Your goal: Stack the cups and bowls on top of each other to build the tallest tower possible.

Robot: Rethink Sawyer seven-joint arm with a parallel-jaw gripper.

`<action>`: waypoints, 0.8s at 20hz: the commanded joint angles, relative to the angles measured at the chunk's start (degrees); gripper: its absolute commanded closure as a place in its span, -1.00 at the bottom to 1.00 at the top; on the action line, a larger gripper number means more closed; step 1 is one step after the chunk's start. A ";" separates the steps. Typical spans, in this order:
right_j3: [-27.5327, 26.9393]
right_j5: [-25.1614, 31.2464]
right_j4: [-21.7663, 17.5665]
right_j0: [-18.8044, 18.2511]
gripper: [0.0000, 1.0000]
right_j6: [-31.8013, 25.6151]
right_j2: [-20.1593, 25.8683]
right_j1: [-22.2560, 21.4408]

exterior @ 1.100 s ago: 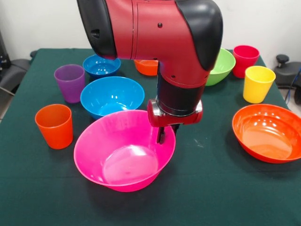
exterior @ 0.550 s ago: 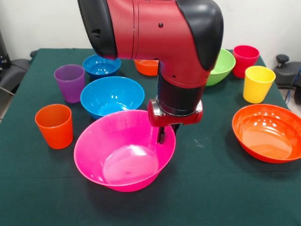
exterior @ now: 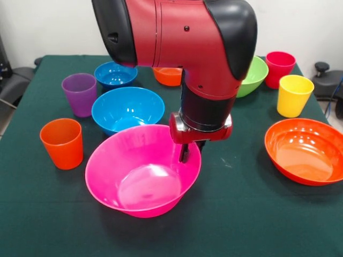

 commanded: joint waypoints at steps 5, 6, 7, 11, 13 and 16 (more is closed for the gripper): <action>2.44 -0.93 -0.33 2.00 1.00 1.61 1.16 2.49; 2.59 -0.75 -0.16 1.93 1.00 1.60 1.20 2.31; 2.53 -0.54 -0.02 1.88 1.00 1.50 1.27 2.20; 2.23 0.41 0.54 1.66 1.00 1.13 1.59 1.89; 2.30 0.57 0.75 1.57 1.00 1.21 1.66 1.63; 2.40 0.78 1.01 1.41 1.00 1.14 1.76 1.37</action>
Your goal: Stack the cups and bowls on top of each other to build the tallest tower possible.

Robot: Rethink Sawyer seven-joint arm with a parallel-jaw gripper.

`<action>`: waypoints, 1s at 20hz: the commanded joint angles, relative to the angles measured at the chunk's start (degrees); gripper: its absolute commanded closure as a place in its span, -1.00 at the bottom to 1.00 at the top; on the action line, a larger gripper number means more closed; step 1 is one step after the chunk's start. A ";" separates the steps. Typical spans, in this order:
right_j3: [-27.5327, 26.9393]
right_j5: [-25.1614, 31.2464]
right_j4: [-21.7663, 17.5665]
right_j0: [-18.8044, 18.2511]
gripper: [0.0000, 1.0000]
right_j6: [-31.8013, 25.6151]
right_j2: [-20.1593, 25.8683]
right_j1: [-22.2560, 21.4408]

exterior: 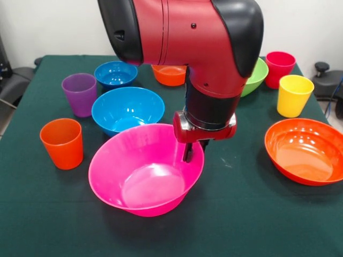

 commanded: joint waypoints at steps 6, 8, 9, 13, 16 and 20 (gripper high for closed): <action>2.40 1.66 1.44 0.71 1.00 0.96 1.91 1.03; 2.40 1.88 1.67 0.65 1.00 0.80 1.97 0.93; 2.39 1.93 1.76 0.64 1.00 0.75 1.96 0.88; 2.40 2.16 2.14 0.49 1.00 0.48 1.93 0.68; 2.35 2.61 2.38 0.56 1.00 0.46 1.80 0.31; 1.88 3.07 2.49 0.50 1.00 0.27 1.74 0.37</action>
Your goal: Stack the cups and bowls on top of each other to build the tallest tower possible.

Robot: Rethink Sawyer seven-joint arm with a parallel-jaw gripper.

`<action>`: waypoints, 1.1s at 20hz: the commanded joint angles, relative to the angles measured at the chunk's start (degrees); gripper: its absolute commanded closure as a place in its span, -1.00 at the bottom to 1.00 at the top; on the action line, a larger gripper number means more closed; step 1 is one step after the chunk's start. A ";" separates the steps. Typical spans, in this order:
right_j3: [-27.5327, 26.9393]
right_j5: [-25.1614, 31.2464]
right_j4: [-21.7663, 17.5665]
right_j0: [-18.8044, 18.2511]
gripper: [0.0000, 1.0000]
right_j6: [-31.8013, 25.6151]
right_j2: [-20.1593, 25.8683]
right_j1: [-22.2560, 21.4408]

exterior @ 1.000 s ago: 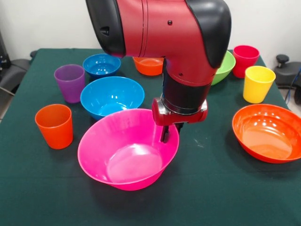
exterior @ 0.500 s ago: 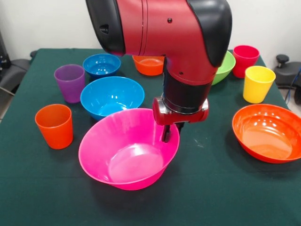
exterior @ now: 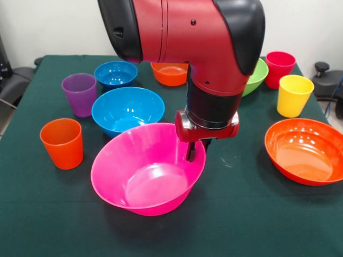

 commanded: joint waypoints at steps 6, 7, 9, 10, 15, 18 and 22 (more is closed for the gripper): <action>1.74 3.85 1.16 0.51 1.00 0.23 1.45 0.01; 1.71 4.14 1.19 0.53 1.00 0.19 1.39 -0.20; 1.63 4.49 1.27 0.60 1.00 0.56 1.17 -0.40; 1.56 4.64 1.27 0.67 1.00 0.71 1.07 -0.44; 0.15 6.99 1.30 0.91 1.00 0.22 0.94 -0.71; -0.77 8.68 1.37 0.98 1.00 -0.02 0.94 -0.85; -1.58 9.90 1.56 0.87 1.00 -0.41 1.20 -0.81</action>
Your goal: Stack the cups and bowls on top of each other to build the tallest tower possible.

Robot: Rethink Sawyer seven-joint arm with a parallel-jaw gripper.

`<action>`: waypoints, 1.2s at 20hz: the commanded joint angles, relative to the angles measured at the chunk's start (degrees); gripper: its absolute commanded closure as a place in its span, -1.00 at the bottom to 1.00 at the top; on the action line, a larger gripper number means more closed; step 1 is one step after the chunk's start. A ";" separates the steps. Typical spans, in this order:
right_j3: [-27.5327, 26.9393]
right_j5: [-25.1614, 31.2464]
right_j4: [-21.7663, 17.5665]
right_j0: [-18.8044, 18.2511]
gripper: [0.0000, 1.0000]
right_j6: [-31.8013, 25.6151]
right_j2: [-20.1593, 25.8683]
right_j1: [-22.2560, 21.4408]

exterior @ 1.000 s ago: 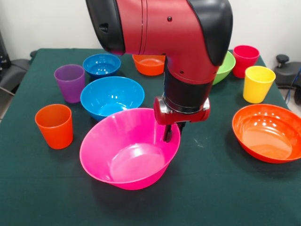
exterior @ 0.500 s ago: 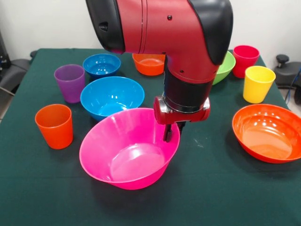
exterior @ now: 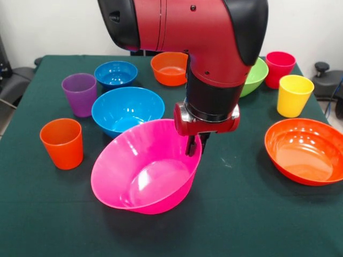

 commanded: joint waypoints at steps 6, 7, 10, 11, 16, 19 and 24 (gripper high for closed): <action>-0.25 6.84 1.18 0.57 1.00 -0.26 1.36 0.44; -0.23 6.68 1.14 0.60 1.00 -0.14 1.37 0.48; -0.41 6.48 1.08 0.60 1.00 -0.06 1.43 0.61; -0.46 6.49 1.09 0.57 1.00 -0.11 1.46 0.62; -0.32 7.10 1.38 0.57 1.00 -0.26 1.54 0.22; 0.28 6.66 1.38 0.74 1.00 0.35 1.29 0.23; 0.32 6.62 1.22 0.86 1.00 0.32 1.20 0.43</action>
